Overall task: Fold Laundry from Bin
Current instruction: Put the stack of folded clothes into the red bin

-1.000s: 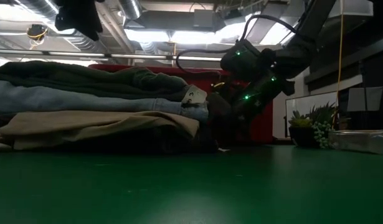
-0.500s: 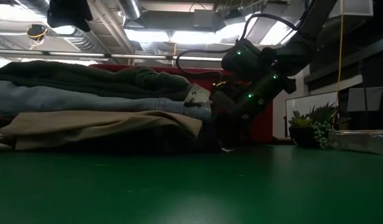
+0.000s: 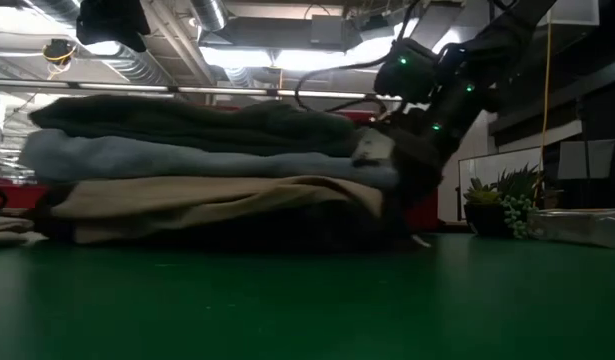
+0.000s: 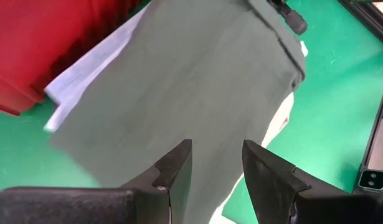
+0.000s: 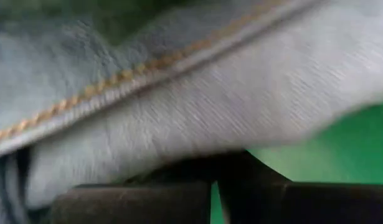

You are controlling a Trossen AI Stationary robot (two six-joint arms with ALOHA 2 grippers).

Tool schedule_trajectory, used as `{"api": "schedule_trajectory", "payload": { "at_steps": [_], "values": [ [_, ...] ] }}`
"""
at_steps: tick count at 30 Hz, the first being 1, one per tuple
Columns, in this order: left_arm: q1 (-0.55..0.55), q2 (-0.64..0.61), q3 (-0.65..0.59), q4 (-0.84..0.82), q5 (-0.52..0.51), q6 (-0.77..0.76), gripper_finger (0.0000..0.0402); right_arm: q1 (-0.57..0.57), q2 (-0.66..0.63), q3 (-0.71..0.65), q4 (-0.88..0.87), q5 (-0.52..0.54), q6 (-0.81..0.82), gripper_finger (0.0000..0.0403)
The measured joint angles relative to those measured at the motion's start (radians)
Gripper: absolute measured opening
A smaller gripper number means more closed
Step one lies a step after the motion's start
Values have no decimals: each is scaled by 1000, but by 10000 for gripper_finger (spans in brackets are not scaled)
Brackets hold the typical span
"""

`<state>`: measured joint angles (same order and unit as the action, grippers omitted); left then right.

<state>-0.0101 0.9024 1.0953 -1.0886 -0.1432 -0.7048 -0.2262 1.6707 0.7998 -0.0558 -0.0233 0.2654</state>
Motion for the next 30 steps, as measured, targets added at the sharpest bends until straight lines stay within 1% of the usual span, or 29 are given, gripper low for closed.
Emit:
{"api": "schedule_trajectory", "payload": {
  "at_steps": [7,10,12,16,20,23,25,30],
  "values": [
    [0,0,0,-3,0,-1,135,20,-15,3,-237,24,-47,5],
    [0,0,0,-3,0,-5,135,20,-19,6,-273,30,-72,6],
    [0,3,0,-3,1,-42,135,18,-25,5,-293,30,-93,6],
    [0,7,-34,-38,80,-133,135,17,-49,3,-349,30,-138,7],
    [0,6,-129,-97,160,-209,135,17,-78,2,-409,30,-166,7],
    [0,-6,-226,-76,195,-250,135,17,-89,2,-428,30,-170,7],
    [0,-15,-294,-19,205,-258,135,17,-90,2,-428,30,-170,7],
    [1,-21,-462,189,213,-281,135,17,-90,2,-427,30,-169,7]
  ]
}}
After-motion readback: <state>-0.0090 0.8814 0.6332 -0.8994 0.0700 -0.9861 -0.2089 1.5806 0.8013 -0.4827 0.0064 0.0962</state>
